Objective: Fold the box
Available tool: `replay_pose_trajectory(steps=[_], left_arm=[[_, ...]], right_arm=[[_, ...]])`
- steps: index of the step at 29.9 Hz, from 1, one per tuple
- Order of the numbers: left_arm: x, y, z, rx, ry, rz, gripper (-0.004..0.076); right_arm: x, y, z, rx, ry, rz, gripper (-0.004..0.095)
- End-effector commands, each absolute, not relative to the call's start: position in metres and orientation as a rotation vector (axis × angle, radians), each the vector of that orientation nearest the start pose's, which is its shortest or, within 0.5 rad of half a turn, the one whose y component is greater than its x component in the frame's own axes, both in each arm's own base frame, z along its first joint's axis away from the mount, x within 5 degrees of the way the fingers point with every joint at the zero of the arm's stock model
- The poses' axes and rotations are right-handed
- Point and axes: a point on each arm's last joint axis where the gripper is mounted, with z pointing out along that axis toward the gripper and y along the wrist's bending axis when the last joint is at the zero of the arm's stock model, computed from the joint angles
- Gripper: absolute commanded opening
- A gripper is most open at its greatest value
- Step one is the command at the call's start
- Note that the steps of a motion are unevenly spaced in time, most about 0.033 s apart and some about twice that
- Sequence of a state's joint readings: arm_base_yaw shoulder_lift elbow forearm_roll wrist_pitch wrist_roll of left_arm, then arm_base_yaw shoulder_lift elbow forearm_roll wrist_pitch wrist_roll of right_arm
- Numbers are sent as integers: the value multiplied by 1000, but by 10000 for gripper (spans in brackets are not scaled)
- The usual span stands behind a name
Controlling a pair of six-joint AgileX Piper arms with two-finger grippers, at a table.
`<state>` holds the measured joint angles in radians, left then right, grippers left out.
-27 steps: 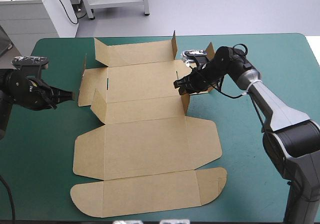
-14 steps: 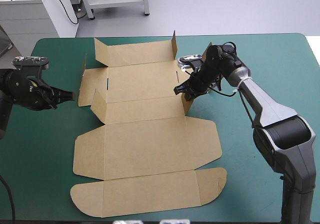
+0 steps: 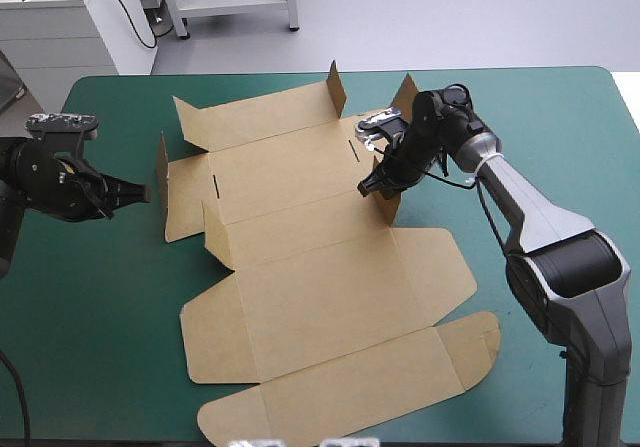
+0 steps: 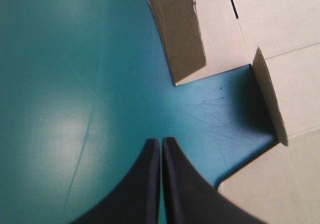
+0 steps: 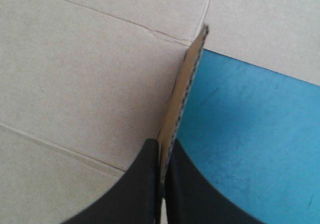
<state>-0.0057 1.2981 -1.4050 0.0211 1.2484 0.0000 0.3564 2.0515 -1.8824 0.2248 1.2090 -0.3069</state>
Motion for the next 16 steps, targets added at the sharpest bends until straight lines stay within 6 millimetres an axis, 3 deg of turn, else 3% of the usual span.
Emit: replay_pose_trajectory(steps=[1,8,16], left_arm=[[241,0,413,10,2551,27,-8],[241,0,413,10,2551,18,-8],[240,-1,413,9,2555,13,-8]], right_arm=[[398,169,304,-1024,2587,286,0],[391,193,304,-1500,2285,165,0],[381,242,311,-1754,1878,-121,-2]])
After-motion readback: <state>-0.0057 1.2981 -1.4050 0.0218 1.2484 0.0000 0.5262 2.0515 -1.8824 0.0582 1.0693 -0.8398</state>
